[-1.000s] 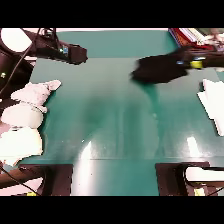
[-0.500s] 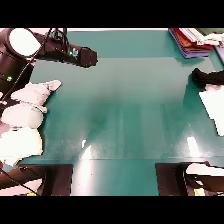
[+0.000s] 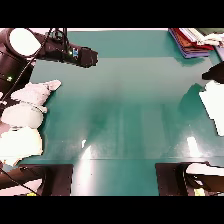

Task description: Fold the shirts.

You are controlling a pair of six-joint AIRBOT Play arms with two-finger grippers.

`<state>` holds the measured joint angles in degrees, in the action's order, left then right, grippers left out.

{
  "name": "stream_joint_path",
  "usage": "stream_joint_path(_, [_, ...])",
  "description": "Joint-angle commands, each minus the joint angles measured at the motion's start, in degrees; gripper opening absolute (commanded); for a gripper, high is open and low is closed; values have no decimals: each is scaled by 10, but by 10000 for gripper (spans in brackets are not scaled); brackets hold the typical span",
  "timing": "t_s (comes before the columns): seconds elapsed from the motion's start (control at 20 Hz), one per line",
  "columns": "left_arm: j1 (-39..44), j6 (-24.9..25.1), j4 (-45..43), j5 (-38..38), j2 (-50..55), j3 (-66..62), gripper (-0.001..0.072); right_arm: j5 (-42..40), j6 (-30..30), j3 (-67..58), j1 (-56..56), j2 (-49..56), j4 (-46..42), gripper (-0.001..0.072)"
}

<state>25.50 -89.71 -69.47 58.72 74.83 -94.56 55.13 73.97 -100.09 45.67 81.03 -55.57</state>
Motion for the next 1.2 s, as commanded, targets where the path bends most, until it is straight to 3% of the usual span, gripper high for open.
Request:
stream_joint_path(0.0, [0, 2, 0, 9, 0, 0, 22, 41, -1, -39, 2, -1, -48, 20])
stream_joint_path(0.25, [0, 2, -2, 22, 0, 0, 23, 123, -1, -37, 13, -2, -144, 20])
stream_joint_path(0.45, [0, 2, -2, 23, 0, 0, 23, 208, 0, -36, 56, -2, -150, 20])
stream_joint_path(0.65, [0, 17, -2, 24, 0, 0, 23, 222, 2, 68, 102, -52, -151, 32])
stream_joint_path(0.7, [0, 17, -2, 24, 0, 0, 22, 221, 2, 104, 117, -68, -150, 176])
stream_joint_path(0.75, [0, 17, -2, 24, 0, 0, 23, 221, 2, 134, 131, -82, -150, 375])
stream_joint_path(0.8, [0, 17, -2, 24, 0, 0, 23, 222, 2, 165, 148, -98, -151, 486])
stream_joint_path(0.95, [0, 18, -2, 24, 0, 0, 22, 226, 2, 228, 208, -151, -151, 491])
stream_joint_path(1.05, [0, 28, -2, 23, 0, 0, 22, 229, 2, 241, 241, -179, -146, 559])
stream_joint_path(1.15, [0, 28, -2, 23, 0, 0, 23, 224, 7, 240, 247, -201, -116, 559])
